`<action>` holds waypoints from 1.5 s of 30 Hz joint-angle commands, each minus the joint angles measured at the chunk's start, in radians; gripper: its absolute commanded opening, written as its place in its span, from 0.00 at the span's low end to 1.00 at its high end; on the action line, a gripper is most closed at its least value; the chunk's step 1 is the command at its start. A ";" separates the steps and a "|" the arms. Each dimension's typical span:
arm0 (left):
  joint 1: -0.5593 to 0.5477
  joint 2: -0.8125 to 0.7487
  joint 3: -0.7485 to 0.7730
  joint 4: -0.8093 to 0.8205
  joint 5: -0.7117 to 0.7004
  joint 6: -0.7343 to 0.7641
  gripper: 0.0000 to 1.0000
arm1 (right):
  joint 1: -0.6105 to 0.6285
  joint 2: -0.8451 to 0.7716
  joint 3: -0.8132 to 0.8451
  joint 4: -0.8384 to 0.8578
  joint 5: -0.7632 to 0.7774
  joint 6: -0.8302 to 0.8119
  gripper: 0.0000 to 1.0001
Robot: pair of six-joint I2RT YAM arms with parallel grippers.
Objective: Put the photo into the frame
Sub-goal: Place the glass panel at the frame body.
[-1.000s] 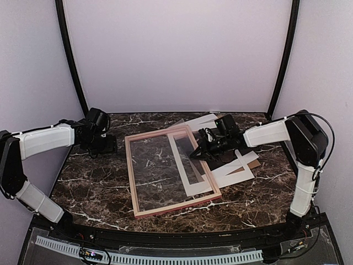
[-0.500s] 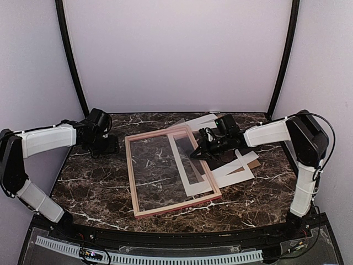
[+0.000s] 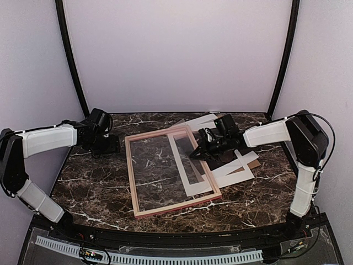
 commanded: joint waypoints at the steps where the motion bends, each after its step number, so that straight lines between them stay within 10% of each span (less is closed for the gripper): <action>1: -0.009 0.003 -0.020 0.013 0.006 -0.011 0.73 | 0.012 -0.044 0.015 0.043 0.025 0.026 0.00; 20: -0.032 0.055 -0.019 0.048 0.043 -0.024 0.73 | 0.026 -0.026 0.018 0.054 0.028 0.035 0.00; 45: -0.067 0.217 0.020 0.102 0.119 -0.033 0.55 | 0.053 0.004 0.068 -0.062 0.102 -0.043 0.36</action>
